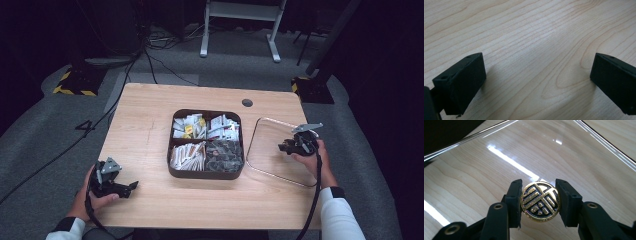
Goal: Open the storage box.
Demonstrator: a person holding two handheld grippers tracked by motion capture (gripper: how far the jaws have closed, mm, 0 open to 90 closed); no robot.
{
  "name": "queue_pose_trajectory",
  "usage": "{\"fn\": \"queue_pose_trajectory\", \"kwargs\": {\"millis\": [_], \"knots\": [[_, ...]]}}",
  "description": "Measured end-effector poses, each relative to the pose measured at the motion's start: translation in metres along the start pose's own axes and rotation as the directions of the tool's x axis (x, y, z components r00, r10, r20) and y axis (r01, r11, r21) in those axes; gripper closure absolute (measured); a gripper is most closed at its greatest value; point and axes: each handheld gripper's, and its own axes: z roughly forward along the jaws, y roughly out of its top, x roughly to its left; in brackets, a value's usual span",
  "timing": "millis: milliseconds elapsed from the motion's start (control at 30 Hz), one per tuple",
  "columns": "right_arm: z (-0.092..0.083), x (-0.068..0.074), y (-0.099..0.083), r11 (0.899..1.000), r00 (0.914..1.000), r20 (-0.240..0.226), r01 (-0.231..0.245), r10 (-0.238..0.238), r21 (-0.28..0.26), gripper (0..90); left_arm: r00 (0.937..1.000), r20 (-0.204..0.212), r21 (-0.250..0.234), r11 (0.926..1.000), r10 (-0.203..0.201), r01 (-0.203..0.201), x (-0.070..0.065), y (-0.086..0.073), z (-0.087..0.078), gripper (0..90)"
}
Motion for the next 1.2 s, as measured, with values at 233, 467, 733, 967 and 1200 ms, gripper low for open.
{"fn": "queue_pose_trajectory", "kwargs": {"millis": [233,467,733,967,1200], "knots": [[0.014,0.002,-0.005,1.000,0.9999,-0.014,0.000,0.001,0.016,59.0,1.0000,0.000,0.000,1.0000,0.000,0.000,0.000,0.000,0.000,0.5],[0.025,0.008,0.000,1.000,1.0000,-0.005,-0.005,0.005,0.031,58.9,1.0000,0.000,0.000,1.0000,0.000,0.000,0.000,0.000,0.000,0.4],[0.031,0.006,-0.002,0.999,0.9988,0.003,-0.049,0.049,0.015,58.5,1.0000,0.000,0.000,1.0000,0.000,0.000,0.000,0.000,0.000,0.5],[0.027,0.006,-0.006,0.993,0.9938,0.007,-0.111,0.111,-0.035,46.1,1.0000,-0.002,0.000,1.0000,-0.002,0.002,0.000,0.000,0.000,0.5],[0.018,0.008,-0.008,0.989,0.9918,0.019,-0.124,0.126,-0.080,39.1,1.0000,-0.001,0.000,1.0000,-0.002,0.002,0.000,0.000,0.000,0.4]]}}
